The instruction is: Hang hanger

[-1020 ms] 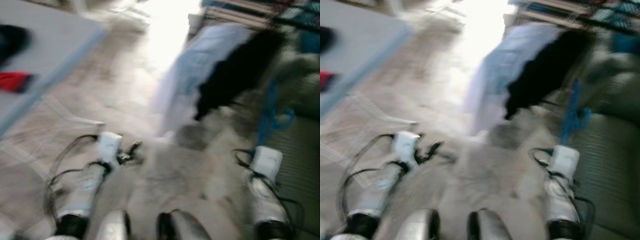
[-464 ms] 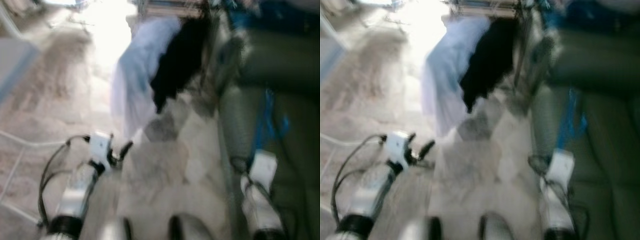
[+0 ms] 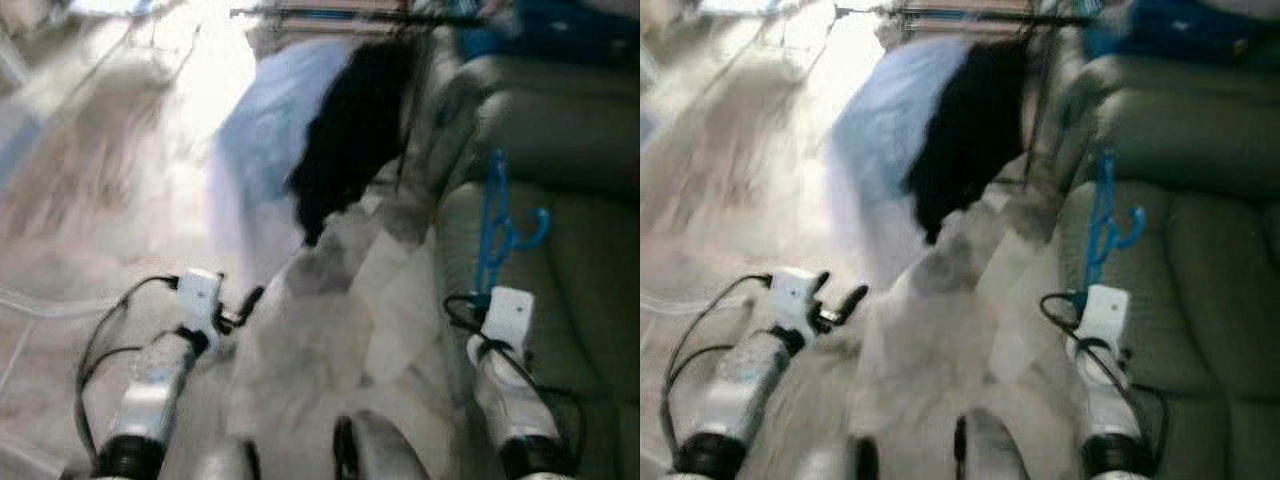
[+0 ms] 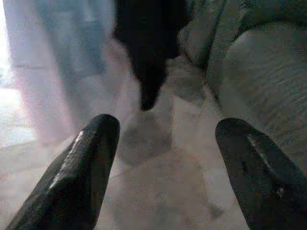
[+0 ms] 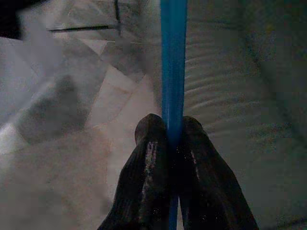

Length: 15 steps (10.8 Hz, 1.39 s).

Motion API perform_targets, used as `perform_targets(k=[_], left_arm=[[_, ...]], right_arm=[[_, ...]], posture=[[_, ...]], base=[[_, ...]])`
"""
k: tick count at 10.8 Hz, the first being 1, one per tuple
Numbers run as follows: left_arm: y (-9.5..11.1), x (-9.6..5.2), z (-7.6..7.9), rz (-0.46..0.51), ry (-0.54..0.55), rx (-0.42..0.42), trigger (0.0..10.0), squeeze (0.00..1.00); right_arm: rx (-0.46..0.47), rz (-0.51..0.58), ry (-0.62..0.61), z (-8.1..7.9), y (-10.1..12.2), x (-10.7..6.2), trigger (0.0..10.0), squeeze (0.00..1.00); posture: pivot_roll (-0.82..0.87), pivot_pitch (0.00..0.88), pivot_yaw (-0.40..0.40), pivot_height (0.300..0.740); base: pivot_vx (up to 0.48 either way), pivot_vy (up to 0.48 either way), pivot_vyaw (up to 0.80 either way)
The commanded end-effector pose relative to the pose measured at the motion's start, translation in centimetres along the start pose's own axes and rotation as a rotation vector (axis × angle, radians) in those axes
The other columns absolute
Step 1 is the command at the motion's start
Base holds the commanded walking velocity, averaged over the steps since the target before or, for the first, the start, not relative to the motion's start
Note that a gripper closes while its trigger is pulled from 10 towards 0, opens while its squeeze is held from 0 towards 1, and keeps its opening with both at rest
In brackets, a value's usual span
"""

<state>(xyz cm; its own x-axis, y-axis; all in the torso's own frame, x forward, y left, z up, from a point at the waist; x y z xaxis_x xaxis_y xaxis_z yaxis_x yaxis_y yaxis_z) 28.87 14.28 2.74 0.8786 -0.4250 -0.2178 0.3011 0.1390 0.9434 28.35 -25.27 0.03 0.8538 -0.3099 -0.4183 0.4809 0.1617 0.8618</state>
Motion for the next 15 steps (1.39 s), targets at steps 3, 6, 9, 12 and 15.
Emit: perform_targets(k=[3, 6, 9, 12, 15], left_arm=[[-0.7, -0.6, -0.3, -0.031, 0.03, -0.023, 10.0, 0.0], [-0.3, -0.5, -0.4, -0.033, 0.022, -0.014, 10.0, 0.0], [-0.2, -0.5, -0.7, -0.031, 0.033, -0.01, 10.0, 0.0], [-0.3, -0.3, -0.3, -0.033, 0.025, 0.006, 10.0, 0.0], [-0.4, -0.2, -0.2, -0.027, 0.033, -0.004, 10.0, 0.0]], right_arm=[[0.008, -0.008, 0.046, -0.2, 1.0, 0.9, 10.0, 0.0], [0.012, -0.007, 0.101, -1.6, 1.0, 1.0, 10.0, 0.0], [0.023, 0.009, 0.126, -2.4, 1.8, 1.3, 10.0, 0.0], [-0.001, 0.043, 0.14, -2.9, 2.6, 1.3, 10.0, 0.0], [-0.026, 0.096, 0.126, -2.7, 4.1, 1.7, 10.0, 0.0]], posture=[[-0.02, 0.178, -0.057, 0.74], [-0.02, 0.183, -0.05, 0.74], [-0.03, 0.188, -0.045, 0.74], [-0.03, 0.194, -0.054, 0.74], [-0.02, 0.191, -0.061, 0.74]], base=[[0.421, 0.112, 0.0], [0.335, 0.344, 0.0], [0.324, 0.355, 0.0], [0.396, 0.195, 0.0], [0.465, 0.0, 0.0]])
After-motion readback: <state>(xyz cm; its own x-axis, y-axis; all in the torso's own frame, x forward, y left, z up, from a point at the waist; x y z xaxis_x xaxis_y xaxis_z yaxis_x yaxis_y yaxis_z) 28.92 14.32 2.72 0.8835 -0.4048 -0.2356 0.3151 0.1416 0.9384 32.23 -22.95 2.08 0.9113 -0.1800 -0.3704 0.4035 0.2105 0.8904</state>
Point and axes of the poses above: a point about 5 cm out from each wrist's last joint towards the gripper, its own x axis pointing out of the wrist towards the gripper, its own y axis along the axis of the wrist's last joint, z = x × y, the point moved 3 cm from there along x, pointing out of the wrist towards the gripper, and after that the axes turned 13 degrees about -x, right-handed, at the moved point
